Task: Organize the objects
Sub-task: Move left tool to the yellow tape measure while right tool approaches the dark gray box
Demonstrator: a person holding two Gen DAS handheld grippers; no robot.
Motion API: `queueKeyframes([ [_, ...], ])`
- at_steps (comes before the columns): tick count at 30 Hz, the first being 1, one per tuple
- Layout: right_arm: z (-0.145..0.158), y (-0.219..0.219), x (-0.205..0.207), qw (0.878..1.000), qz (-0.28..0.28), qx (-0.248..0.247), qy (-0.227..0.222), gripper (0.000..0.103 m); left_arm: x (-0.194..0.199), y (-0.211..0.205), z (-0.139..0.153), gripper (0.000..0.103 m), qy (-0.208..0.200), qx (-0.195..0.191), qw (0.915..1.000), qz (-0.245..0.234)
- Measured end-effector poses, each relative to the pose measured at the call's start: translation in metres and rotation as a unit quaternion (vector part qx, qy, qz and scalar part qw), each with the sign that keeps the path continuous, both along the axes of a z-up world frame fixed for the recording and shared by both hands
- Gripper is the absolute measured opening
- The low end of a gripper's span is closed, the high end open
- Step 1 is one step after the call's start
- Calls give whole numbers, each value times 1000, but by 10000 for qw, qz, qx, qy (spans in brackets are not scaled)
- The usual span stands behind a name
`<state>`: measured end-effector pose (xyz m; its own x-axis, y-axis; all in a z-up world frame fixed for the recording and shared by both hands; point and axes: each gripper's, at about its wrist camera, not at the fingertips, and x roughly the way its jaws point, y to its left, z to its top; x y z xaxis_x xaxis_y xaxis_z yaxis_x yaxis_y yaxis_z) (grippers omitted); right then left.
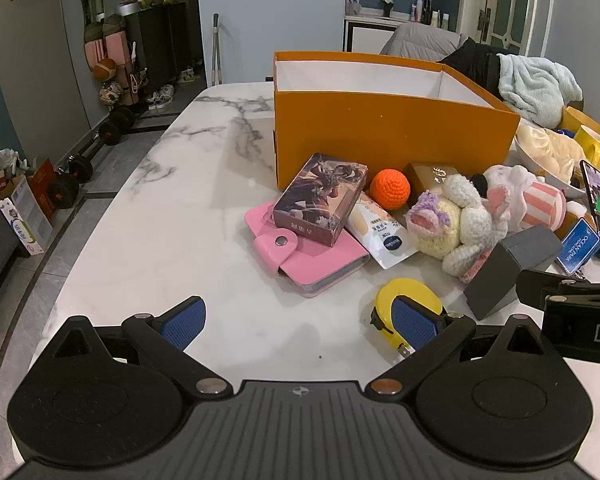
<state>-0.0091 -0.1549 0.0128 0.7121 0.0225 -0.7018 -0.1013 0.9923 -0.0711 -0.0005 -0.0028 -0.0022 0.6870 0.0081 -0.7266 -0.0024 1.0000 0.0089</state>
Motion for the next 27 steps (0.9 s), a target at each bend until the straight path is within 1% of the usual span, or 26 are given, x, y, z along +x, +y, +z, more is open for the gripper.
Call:
queueKeyframes([
  [27,-3,-3,-2,10000,-3,11,1,102,1,1,0,103,15,20,10000,-16],
])
